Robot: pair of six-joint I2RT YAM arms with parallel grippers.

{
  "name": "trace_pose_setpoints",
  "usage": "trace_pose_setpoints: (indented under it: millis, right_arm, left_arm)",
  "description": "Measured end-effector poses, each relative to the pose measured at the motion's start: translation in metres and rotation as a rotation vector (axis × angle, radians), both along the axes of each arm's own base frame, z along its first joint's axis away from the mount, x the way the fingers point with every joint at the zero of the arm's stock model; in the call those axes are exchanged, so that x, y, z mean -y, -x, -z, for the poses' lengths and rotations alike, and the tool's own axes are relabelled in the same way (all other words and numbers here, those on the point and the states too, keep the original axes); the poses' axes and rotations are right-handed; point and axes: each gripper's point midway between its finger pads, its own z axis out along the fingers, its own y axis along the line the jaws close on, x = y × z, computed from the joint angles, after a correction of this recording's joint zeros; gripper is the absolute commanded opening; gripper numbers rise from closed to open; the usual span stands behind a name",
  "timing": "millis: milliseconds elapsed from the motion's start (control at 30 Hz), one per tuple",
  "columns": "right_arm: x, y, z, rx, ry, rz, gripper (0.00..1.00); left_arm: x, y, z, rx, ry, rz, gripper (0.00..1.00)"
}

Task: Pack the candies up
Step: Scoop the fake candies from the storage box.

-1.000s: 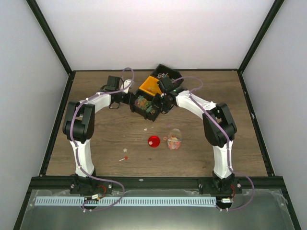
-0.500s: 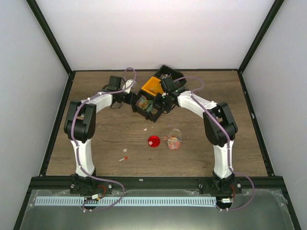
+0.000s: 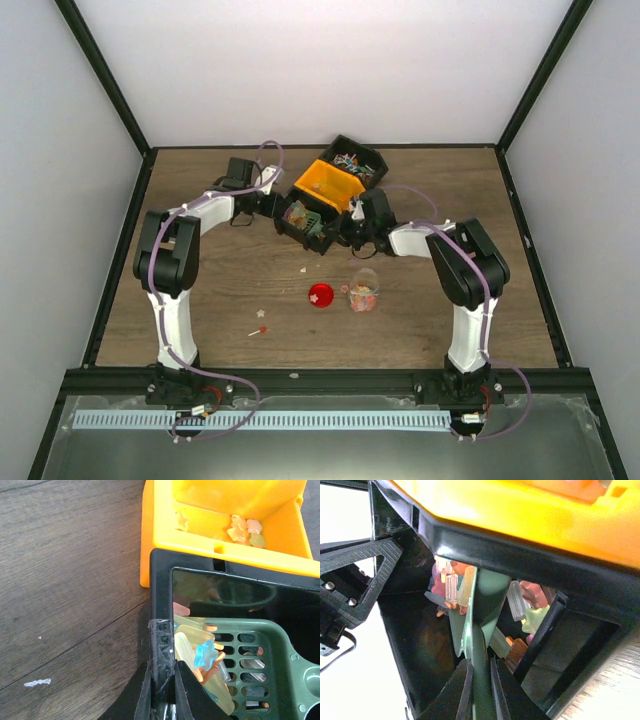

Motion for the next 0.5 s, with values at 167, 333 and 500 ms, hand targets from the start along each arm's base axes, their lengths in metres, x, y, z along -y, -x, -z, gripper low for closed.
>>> trace_pose_setpoints:
  millis: [167,333,500]
  right_arm:
    - [-0.001,0.001,-0.001,0.030,-0.044,-0.001,0.01]
    - [0.003,0.006,-0.003,0.048,-0.060,0.004,0.01]
    - [0.011,0.014,-0.006,0.050,-0.089,0.013,0.01]
  left_arm:
    - [0.001,0.001,0.000,-0.005,0.001,0.001,0.04]
    - [0.006,0.004,0.000,-0.013,0.008,0.009,0.04]
    - [0.014,0.009,0.000,-0.027,0.020,0.026,0.04]
